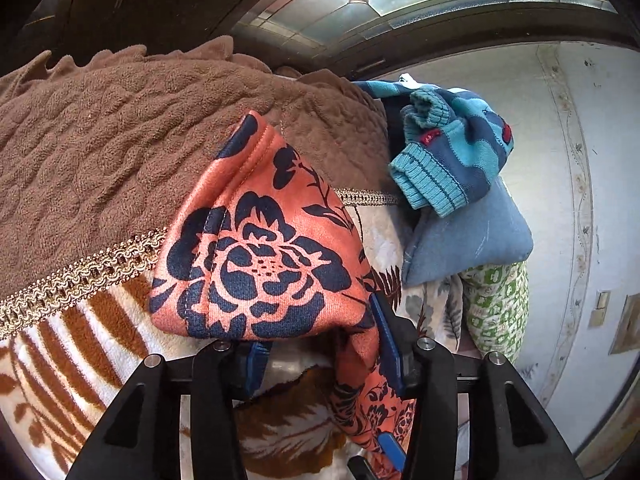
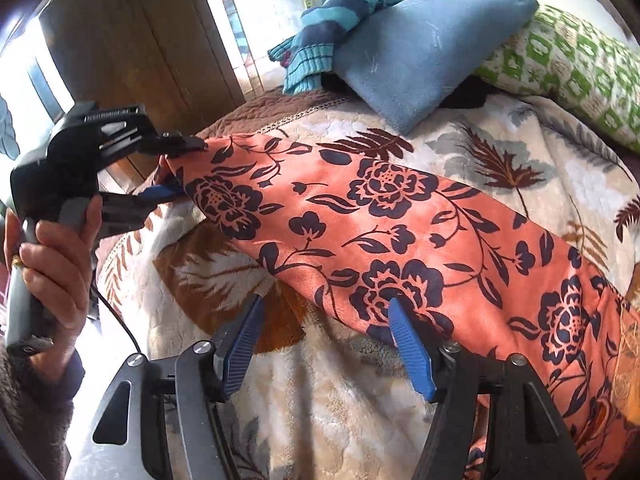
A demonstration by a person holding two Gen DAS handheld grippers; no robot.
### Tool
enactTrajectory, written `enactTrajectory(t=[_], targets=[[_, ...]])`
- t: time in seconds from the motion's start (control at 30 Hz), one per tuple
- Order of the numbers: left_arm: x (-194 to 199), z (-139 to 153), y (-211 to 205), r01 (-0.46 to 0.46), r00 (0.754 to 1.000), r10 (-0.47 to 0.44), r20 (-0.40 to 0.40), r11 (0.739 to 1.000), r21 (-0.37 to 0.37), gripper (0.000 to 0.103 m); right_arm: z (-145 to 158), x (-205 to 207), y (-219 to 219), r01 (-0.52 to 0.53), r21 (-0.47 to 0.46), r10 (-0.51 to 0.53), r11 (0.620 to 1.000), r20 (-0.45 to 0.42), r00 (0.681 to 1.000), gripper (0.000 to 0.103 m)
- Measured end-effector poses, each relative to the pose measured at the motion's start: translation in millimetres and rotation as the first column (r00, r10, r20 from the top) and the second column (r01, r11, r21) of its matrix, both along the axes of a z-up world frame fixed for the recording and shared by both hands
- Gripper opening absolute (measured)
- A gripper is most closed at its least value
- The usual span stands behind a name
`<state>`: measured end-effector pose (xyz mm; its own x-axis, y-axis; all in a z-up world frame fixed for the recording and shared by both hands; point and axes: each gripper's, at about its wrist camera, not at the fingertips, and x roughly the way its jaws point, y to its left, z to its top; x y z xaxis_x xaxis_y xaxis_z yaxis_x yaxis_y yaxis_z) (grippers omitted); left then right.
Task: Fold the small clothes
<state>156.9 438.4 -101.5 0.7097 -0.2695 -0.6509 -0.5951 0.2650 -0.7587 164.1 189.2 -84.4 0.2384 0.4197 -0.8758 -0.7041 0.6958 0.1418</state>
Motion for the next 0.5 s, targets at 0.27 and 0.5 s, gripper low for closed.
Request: enactTrajectory(t=[0.27,0.5], targets=[[13,30,-12,0.043,0.998,-0.040,-0.039,0.995,0.086,0.005,-24,10,21,-0.046,-0.087,0.052,0.995,0.071,0.996,0.007],[24,122,-91,0.164,0.975,-0.193,0.113,0.960,0.226,0.005,20,7,-39,0.080,0.117,-0.087,0.990,0.057,0.995,0.006]])
